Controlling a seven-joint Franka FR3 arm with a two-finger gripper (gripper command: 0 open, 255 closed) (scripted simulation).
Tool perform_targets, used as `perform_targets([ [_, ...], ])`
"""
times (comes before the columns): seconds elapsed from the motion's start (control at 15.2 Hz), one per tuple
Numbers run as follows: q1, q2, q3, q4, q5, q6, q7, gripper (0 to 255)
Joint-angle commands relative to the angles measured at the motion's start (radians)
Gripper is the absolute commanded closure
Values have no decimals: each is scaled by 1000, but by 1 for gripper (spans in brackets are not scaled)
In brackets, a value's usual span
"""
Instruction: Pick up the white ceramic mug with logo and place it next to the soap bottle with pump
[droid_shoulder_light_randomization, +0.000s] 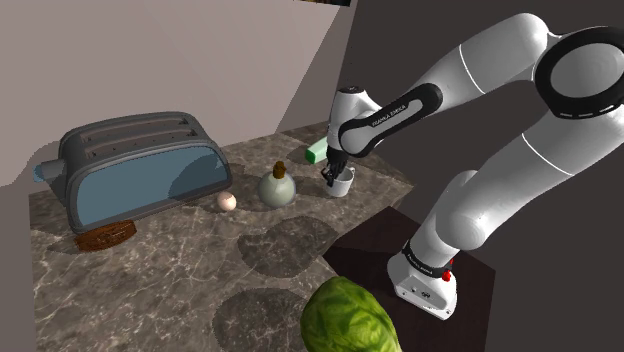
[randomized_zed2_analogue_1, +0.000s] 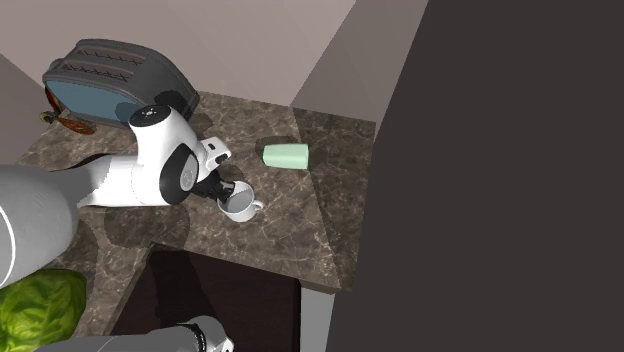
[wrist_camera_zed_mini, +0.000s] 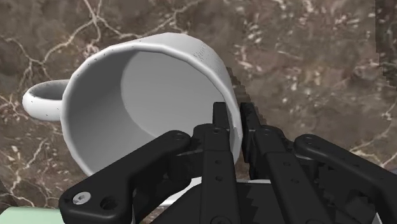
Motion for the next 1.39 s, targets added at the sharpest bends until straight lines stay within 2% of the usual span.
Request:
perform_targets([
  [0.0, 0, 1, 0, 0, 0, 2, 0, 255],
  [0.13, 0, 1, 0, 0, 0, 2, 0, 255],
  [0.2, 0, 1, 0, 0, 0, 2, 0, 0],
  [0.53, 0, 1, 0, 0, 0, 2, 0, 0],
  [0.79, 4, -108, 9, 54, 7, -161, -1, 0],
  [1.32, 4, -108, 9, 54, 7, -161, -1, 0],
])
